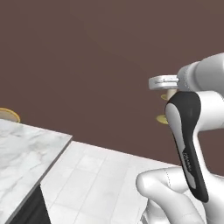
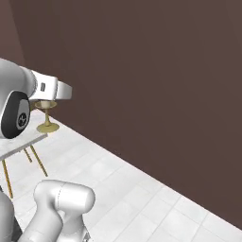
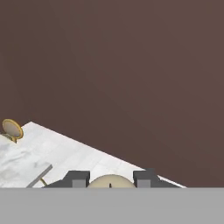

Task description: Get the candle and the liquor from the cabinet and move them to the dining counter.

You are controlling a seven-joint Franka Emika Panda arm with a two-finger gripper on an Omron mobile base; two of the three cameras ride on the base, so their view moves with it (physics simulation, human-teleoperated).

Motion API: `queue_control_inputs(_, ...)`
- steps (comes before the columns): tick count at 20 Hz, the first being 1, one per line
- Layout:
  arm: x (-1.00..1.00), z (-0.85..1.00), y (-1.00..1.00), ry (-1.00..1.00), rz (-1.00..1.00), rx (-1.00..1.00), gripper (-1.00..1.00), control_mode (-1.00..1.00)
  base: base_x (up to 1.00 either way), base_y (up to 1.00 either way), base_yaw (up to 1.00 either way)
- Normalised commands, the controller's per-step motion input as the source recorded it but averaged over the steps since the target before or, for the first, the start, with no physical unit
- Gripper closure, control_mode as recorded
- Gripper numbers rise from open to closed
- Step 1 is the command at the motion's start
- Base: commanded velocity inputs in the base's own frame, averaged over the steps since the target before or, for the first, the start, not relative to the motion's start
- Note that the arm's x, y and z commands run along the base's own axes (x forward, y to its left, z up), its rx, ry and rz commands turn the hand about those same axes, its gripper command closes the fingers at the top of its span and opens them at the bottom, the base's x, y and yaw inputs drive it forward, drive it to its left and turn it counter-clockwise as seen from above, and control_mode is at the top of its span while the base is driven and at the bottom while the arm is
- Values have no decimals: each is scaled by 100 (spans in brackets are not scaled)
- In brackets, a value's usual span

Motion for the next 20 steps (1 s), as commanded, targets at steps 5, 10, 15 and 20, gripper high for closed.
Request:
queue_control_inputs(5, 0, 0, 0, 0, 0, 0, 100, 100, 100, -49, 44)
queue_control_inputs(10, 0, 0, 0, 0, 0, 0, 100, 100, 97, -56, 63)
queue_control_inputs(15, 0, 0, 0, 0, 0, 0, 100, 100, 89, -46, 73)
queue_control_inputs(20, 0, 0, 0, 0, 0, 0, 100, 100, 90, -48, 72)
